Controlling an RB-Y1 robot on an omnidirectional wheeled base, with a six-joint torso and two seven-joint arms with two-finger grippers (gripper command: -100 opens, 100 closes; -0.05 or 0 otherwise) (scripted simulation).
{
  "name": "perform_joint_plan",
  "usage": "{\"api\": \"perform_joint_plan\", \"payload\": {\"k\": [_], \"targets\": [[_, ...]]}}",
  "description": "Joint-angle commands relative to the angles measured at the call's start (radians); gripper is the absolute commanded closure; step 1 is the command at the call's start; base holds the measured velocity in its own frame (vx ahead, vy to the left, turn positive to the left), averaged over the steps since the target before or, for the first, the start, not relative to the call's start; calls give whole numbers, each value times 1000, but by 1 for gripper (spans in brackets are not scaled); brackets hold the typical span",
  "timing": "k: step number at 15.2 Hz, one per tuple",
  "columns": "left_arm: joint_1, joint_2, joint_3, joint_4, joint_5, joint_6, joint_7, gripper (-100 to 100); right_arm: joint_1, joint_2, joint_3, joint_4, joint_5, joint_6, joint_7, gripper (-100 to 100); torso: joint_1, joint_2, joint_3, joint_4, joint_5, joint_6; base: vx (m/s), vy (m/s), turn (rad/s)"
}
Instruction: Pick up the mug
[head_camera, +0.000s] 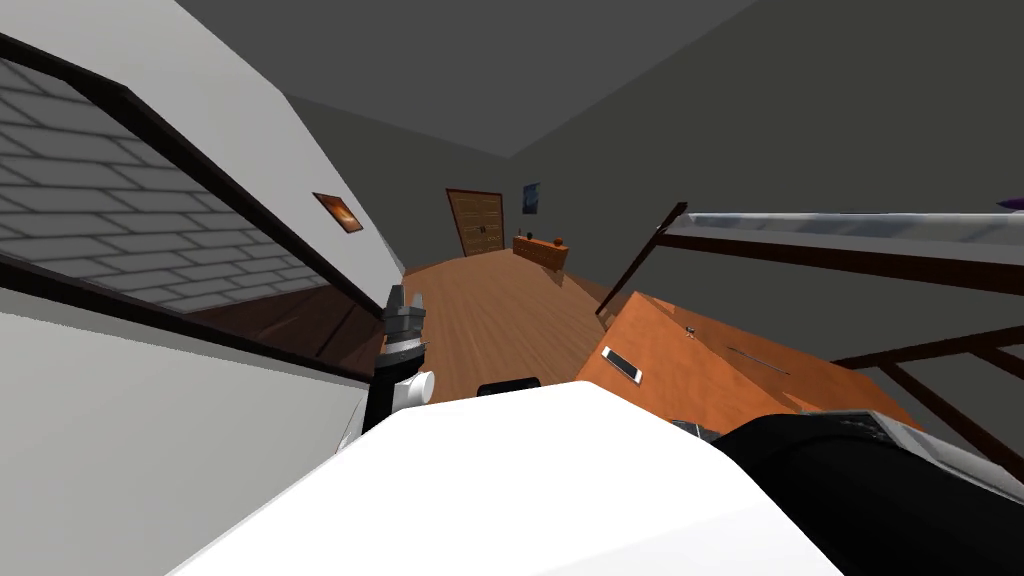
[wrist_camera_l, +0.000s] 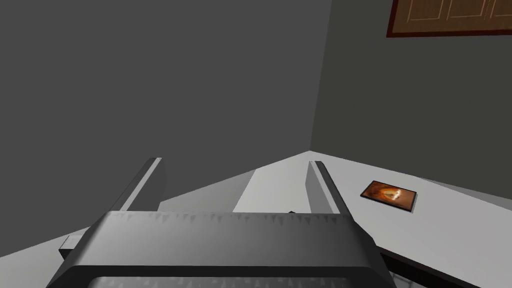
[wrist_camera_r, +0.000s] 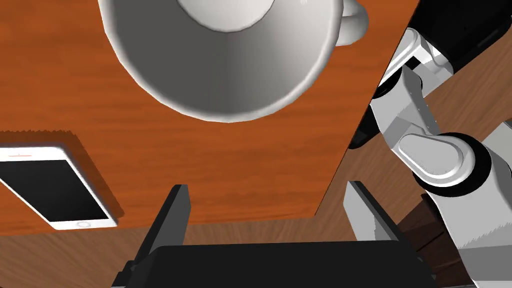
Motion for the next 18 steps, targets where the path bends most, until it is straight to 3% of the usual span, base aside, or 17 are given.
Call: {"api": "perform_joint_plan", "payload": {"k": [1, 2, 5, 10, 12, 14, 18], "targets": [[0, 0, 0, 0, 0, 0, 0, 0, 24, -23, 1, 50, 9, 11, 5, -100, 0, 0, 0, 0, 0, 0, -30, -83, 241], [0, 0, 0, 0, 0, 0, 0, 0, 24, -23, 1, 52, 9, 11, 5, -100, -1, 1, 0, 0, 0, 1, -23, -64, 82], [0, 0, 0, 0, 0, 0, 0, 0, 18, -16, 28, 132, 38, 27, 16, -100, 1, 1, 1, 0, 0, 1, -16, -49, 151], [0, 0, 0, 0, 0, 0, 0, 0, 12, -3, 43, 171, 49, 37, 20, -100, 3, 0, 0, 0, 0, 1, -7, -31, 97], [0, 0, 0, 0, 0, 0, 0, 0, -4, 34, 71, 223, 68, 57, 28, -100, 3, 0, 0, 0, 0, 1, -11, -25, 155], [0, 0, 0, 0, 0, 0, 0, 0, -4, 34, 71, 223, 68, 57, 28, -100, 3, 0, 0, 0, 0, 1, -10, -29, 90], [0, 0, 0, 0, 0, 0, 0, 0, -27, 87, 103, 264, 84, 82, 35, -100, 4, 0, 0, 0, 0, 1, -7, -19, 103]]}}
